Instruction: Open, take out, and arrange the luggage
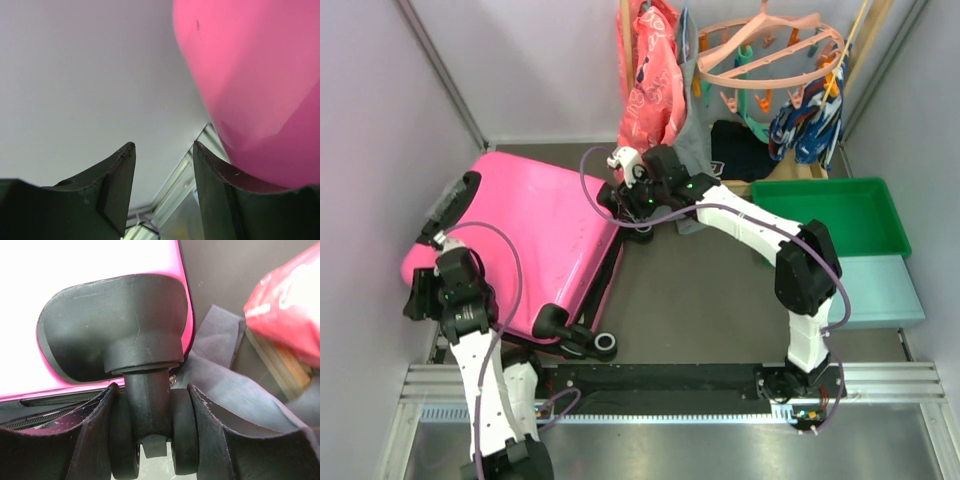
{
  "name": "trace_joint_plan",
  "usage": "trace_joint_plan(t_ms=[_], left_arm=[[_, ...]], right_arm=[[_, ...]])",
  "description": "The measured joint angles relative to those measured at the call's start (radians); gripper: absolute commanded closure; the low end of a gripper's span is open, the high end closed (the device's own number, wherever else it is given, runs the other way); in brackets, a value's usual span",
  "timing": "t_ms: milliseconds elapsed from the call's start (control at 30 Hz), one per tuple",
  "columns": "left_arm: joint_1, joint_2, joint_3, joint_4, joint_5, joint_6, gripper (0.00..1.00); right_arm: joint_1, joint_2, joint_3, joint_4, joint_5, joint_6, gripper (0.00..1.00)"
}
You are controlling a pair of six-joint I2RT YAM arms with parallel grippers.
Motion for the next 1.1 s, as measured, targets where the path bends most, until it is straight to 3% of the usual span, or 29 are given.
trace_joint_plan(t_ms=[333,633,933,1100], left_arm=[[0.01,0.254,0.039,0.312,0.168,-0.038,0.46],[0.012,0.665,0.279,0.43,0.315,-0.09,0.47],[0.017,0.88,0.496,0.406,0.451,-0.102,0.47],[0.01,0.845,0.567,0.303,0.6,-0.088,0.35]], right_arm=[[0.002,-0.113,-0.129,-0.009,0.108,0.103,1.0],[0.068,-0.236,-0.271,-0.021,0.259,0.266,1.0],[0.187,-0.285,-0.32,-0.035,0.406,0.476,1.0],[0.222,-0.326,-0.372,-0.015,0.41,0.58,1.0]])
